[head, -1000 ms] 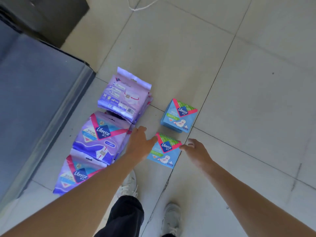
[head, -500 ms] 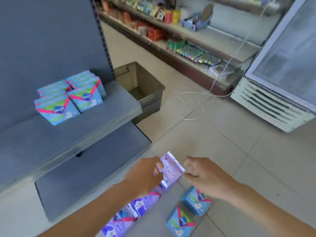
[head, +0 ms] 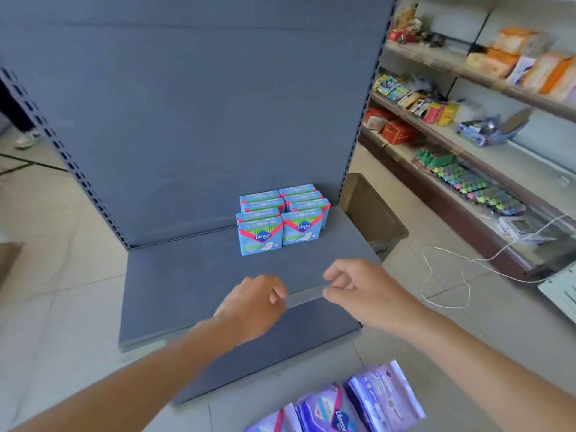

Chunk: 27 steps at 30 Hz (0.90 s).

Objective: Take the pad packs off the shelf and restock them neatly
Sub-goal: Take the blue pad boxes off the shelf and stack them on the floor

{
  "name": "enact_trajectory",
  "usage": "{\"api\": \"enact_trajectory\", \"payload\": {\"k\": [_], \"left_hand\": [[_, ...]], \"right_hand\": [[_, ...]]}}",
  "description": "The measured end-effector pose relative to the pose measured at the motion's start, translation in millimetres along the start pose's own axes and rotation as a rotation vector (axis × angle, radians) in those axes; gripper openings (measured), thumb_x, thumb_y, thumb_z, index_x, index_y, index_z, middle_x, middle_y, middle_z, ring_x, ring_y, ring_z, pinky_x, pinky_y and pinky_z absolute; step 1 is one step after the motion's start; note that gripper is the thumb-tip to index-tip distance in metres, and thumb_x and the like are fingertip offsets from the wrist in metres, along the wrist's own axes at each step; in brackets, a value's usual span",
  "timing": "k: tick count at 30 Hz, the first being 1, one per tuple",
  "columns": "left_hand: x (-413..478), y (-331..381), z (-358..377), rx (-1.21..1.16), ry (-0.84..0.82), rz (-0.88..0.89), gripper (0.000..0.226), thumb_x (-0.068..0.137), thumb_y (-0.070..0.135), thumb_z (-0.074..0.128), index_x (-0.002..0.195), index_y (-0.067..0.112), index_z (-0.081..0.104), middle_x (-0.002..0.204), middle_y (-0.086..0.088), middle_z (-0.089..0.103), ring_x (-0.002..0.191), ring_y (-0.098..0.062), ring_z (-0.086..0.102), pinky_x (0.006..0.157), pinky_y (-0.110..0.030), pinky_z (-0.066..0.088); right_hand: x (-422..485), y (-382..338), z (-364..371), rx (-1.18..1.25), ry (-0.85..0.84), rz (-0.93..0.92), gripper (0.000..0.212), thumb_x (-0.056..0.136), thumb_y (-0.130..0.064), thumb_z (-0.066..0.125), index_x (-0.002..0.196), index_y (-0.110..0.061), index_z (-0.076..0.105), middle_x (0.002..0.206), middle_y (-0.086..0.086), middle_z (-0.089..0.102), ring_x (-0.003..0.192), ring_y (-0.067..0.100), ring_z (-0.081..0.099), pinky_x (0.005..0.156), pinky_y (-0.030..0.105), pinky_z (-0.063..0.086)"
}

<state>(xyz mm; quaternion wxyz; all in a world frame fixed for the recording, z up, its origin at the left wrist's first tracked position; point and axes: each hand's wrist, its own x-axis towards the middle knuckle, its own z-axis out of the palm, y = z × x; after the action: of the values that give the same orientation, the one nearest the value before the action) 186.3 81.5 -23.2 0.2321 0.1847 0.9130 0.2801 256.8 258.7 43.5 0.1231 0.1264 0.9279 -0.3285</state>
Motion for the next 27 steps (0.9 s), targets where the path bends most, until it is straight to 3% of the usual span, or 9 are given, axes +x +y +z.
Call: {"api": "enact_trajectory", "payload": {"k": [4,8,13,17,22,25,27], "left_hand": [[25,-11,-15,0.008,0.023,-0.038,0.021,0.087,0.021,0.047,0.099,0.03,0.062,0.095,0.012,0.065,0.096,-0.018,0.062,0.086,-0.031,0.052],[60,-9,-24,0.0,0.058,-0.08,0.022,0.088,0.022,0.047,0.103,0.029,0.062,0.097,0.011,0.064,0.097,-0.018,0.062,0.085,-0.031,0.052],[106,-11,-29,0.023,0.121,-0.136,0.03,0.086,0.018,0.048,0.113,0.027,0.057,0.101,0.009,0.066,0.093,-0.021,0.063,0.079,-0.033,0.054],[142,-20,-30,0.093,0.191,-0.139,0.036,0.084,0.016,0.052,0.118,0.026,0.052,0.112,0.009,0.062,0.1,-0.021,0.061,0.085,-0.035,0.051],[183,-39,-26,0.332,0.256,-0.082,0.044,0.086,0.013,0.056,0.129,0.019,0.044,0.129,0.001,0.044,0.118,-0.022,0.043,0.087,-0.031,0.043],[202,-58,-20,0.481,0.255,-0.066,0.052,0.087,0.016,0.057,0.135,0.018,0.036,0.136,-0.001,0.035,0.122,-0.023,0.037,0.094,-0.03,0.037],[206,-71,-12,0.552,0.234,-0.067,0.056,0.085,0.016,0.059,0.136,0.017,0.034,0.136,-0.003,0.033,0.121,-0.024,0.039,0.093,-0.03,0.038]], "right_hand": [[36,-9,-2,-0.031,-0.014,0.022,0.029,0.089,-0.027,0.06,0.117,-0.019,0.059,0.089,-0.013,0.055,0.097,0.012,0.058,0.078,0.023,0.044],[77,-2,-7,-0.062,-0.062,0.005,0.031,0.089,-0.027,0.06,0.119,-0.019,0.057,0.098,-0.008,0.059,0.094,0.01,0.058,0.067,0.017,0.042],[130,18,-16,-0.091,-0.052,0.011,0.031,0.087,-0.027,0.062,0.116,-0.018,0.056,0.103,-0.004,0.06,0.097,0.014,0.06,0.087,0.031,0.05],[175,36,-15,-0.13,-0.031,0.026,0.03,0.085,-0.026,0.063,0.113,-0.016,0.056,0.106,0.001,0.061,0.096,0.02,0.061,0.087,0.036,0.051],[224,49,1,-0.195,0.039,-0.017,0.034,0.085,-0.019,0.063,0.118,-0.012,0.055,0.118,0.007,0.059,0.108,0.024,0.057,0.088,0.035,0.049],[249,56,14,-0.272,0.079,-0.07,0.036,0.085,-0.015,0.061,0.119,-0.013,0.05,0.125,0.005,0.05,0.113,0.025,0.05,0.083,0.033,0.046],[262,59,22,-0.322,0.07,-0.092,0.044,0.087,-0.012,0.06,0.128,-0.012,0.044,0.134,0.003,0.042,0.119,0.026,0.044,0.088,0.035,0.044]]}}
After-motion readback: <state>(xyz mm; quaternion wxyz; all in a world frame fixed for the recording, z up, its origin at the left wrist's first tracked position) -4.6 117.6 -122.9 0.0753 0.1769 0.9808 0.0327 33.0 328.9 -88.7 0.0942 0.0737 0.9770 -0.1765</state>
